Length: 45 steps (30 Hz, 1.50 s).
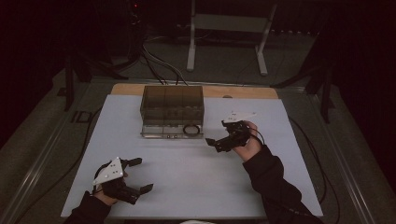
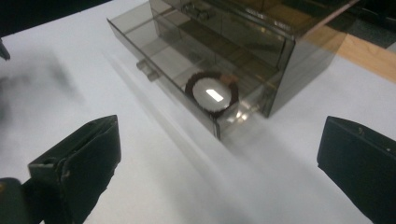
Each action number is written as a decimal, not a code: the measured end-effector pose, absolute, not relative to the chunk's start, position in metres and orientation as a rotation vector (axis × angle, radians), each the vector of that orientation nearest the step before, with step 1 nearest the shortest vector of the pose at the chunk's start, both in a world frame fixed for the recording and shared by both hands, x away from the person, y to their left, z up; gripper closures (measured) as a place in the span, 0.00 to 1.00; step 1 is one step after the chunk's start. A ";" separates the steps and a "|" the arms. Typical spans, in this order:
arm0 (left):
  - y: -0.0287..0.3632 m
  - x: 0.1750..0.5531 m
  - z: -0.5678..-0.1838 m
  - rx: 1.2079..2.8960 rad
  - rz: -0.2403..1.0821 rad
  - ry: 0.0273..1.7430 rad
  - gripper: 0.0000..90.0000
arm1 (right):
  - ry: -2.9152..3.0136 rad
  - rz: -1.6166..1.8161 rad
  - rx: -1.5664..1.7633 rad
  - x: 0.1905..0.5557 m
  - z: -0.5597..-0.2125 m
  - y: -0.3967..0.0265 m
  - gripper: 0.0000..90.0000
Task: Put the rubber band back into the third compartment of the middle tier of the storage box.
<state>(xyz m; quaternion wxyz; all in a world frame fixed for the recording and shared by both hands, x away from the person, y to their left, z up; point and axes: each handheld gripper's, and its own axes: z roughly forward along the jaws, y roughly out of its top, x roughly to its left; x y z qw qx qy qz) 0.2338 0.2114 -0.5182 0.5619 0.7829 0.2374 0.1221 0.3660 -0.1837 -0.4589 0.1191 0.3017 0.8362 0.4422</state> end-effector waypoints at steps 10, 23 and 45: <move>0.211 0.233 -0.518 1.847 0.287 0.556 0.00 | 2.425 1.325 0.916 0.352 -0.472 -0.202 0.00; 0.210 0.234 -0.519 1.849 0.287 0.556 0.00 | 2.421 1.301 0.952 0.329 -0.489 -0.227 0.00; 0.212 0.233 -0.518 1.849 0.293 0.555 0.00 | 2.366 1.264 1.075 0.291 -0.520 -0.282 0.00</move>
